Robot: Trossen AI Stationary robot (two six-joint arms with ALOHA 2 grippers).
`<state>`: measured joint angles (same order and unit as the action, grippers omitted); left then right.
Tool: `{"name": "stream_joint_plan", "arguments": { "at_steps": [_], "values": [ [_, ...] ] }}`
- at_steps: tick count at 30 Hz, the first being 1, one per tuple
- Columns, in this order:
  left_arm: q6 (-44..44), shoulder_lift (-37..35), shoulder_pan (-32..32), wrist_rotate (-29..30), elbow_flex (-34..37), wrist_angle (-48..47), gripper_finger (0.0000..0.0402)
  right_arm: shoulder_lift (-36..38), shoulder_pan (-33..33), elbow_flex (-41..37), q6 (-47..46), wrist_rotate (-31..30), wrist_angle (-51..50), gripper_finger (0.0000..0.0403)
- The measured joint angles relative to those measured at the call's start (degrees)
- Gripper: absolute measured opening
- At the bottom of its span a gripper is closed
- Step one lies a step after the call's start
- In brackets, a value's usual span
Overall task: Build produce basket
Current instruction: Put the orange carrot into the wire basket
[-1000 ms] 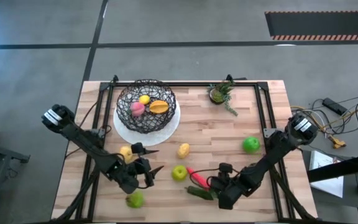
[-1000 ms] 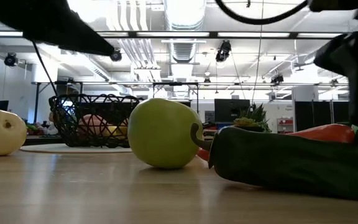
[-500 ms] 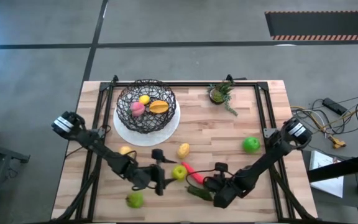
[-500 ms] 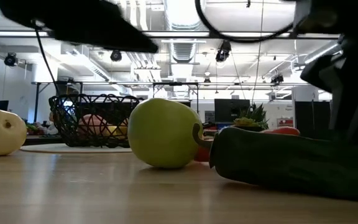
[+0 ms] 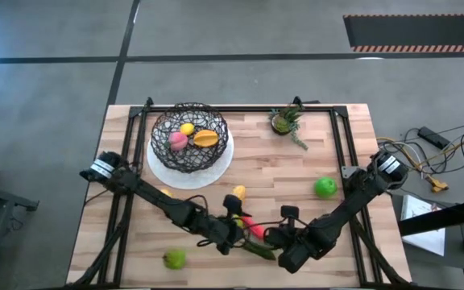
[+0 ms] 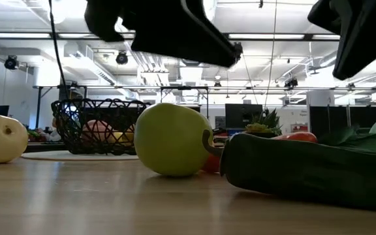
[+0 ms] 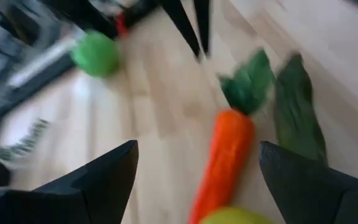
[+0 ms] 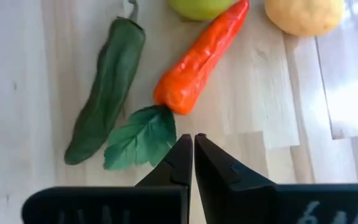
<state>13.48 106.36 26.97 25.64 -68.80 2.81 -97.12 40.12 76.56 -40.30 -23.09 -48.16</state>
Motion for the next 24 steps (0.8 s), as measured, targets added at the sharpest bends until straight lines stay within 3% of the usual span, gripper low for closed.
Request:
{"name": "stream_joint_plan", "arguments": {
  "at_steps": [10,17,24],
  "values": [
    [0.5,8.1,-6.5,-16.1,-7.3,-6.3,0.0312,-0.1,3.5,-0.9,-4.3,4.1,0.1,0.0009],
    [0.4,13.2,-11.2,-25.6,-12.2,-10.0,0.0289,0.1,9.1,-0.9,-9.6,-2.0,0.5,0.0009],
    [0.4,16.0,-12.0,-26.5,-12.8,-11.0,0.0218,0.0,13.3,-0.9,-12.6,-9.3,0.5,0.0009]
  ]
}}
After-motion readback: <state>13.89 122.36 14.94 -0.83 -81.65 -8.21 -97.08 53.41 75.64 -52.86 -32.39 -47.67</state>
